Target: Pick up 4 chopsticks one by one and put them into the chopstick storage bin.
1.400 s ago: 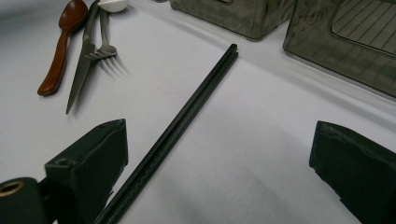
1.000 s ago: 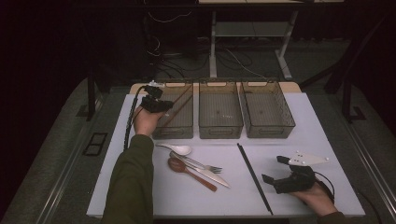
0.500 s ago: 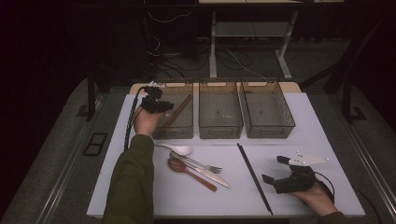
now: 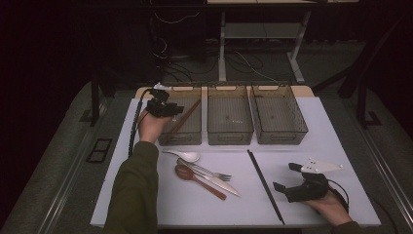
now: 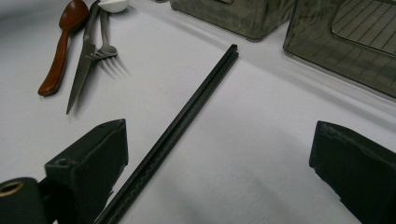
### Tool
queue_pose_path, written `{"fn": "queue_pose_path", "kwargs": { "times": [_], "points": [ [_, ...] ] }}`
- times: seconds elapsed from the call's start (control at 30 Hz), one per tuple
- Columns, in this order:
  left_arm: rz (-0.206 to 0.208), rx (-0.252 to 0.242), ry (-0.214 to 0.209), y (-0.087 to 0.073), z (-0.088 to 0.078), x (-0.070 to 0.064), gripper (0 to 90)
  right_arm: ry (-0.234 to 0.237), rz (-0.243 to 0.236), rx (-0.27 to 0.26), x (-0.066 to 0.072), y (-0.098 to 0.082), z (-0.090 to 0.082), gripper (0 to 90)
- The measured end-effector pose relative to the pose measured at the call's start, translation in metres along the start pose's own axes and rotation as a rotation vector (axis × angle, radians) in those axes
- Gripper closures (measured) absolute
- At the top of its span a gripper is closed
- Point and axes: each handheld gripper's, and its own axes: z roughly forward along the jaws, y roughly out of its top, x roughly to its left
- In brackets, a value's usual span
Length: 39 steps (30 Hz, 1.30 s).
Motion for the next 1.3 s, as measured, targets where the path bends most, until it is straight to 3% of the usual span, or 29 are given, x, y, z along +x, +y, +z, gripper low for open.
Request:
{"fn": "queue_pose_path", "kwargs": {
  "times": [0.13,0.37,0.73,1.03,1.3],
  "points": [
    [0.026,-0.01,-0.023,0.003,-0.008,-0.007,54.8,0.0,0.0,0.0,0.0,0.0,0.0,4.0],
    [0.062,-0.069,-0.084,0.001,-0.025,-0.023,48.9,0.0,0.001,0.0,0.0,0.0,0.0,4.0],
    [0.118,-0.119,-0.161,-0.018,-0.052,-0.051,41.0,-0.002,0.001,0.003,0.001,0.0,0.0,4.0],
    [0.138,-0.125,-0.205,-0.045,-0.068,-0.074,34.6,-0.004,0.003,0.0,0.001,0.0,0.0,4.0],
    [0.166,-0.126,-0.22,-0.076,-0.075,-0.092,26.8,-0.007,0.006,-0.003,0.001,0.0,0.0,4.0]
  ]
}}
